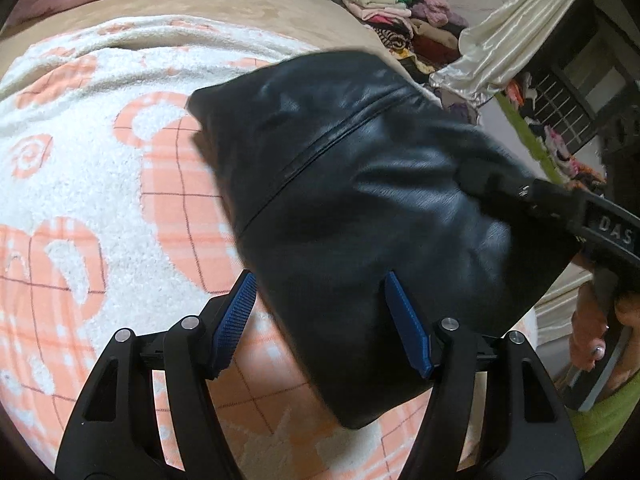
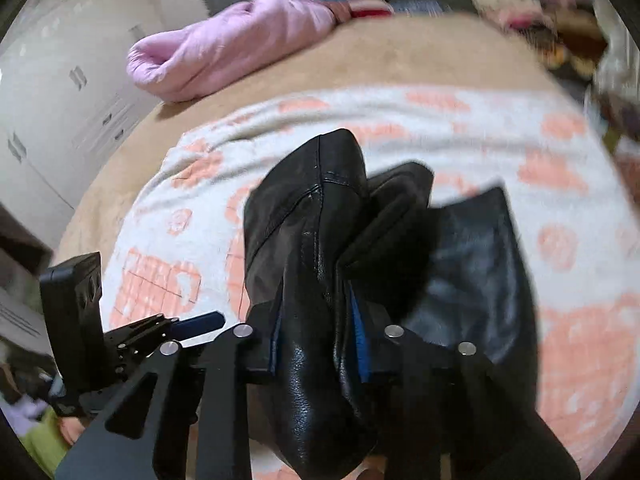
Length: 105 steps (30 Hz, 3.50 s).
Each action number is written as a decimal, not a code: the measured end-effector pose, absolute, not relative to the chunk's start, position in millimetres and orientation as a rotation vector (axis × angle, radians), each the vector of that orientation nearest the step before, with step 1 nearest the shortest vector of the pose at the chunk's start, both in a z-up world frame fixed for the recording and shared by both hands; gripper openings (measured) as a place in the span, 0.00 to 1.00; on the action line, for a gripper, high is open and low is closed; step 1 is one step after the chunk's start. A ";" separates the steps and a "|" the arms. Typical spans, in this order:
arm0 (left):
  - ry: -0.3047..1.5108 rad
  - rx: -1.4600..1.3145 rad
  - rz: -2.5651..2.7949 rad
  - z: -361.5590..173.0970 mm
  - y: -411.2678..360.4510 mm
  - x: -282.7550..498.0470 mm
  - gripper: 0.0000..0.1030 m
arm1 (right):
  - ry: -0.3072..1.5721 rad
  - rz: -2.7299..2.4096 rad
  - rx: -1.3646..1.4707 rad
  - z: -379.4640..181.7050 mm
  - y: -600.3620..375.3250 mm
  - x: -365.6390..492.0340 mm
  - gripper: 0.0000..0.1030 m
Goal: Fold large clothes
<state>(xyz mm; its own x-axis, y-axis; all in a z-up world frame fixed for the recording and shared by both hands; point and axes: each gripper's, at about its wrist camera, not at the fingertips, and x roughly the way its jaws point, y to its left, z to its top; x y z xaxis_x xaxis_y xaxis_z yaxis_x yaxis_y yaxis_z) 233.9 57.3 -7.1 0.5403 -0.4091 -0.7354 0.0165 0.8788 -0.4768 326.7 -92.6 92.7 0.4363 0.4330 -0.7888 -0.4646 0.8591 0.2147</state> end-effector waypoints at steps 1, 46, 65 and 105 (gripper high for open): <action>0.968 -0.461 -0.266 -4.7 60.9 232.4 0.57 | 0.918 0.579 -0.057 106.4 -90.6 318.3 0.23; 1.106 -0.539 -0.393 -35.1 -17.9 286.1 0.92 | 1.017 0.561 0.711 -39.7 -320.8 316.2 0.45; 1.073 -0.391 -0.329 -25.9 -11.0 286.5 0.92 | 0.812 0.389 0.594 36.1 -303.3 306.6 0.93; 0.989 -0.152 -0.291 -9.7 -50.8 281.8 0.92 | 0.890 0.476 0.589 -1.5 -280.5 397.2 0.29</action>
<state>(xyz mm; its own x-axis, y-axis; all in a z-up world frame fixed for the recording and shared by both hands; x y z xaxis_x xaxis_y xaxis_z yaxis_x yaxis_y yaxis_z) 281.8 -50.8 -9.7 0.5153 -0.3097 -0.7991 0.1724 0.9508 -0.2573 397.2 -280.5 -1.5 0.5460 0.6085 -0.5759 -0.1410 0.7443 0.6528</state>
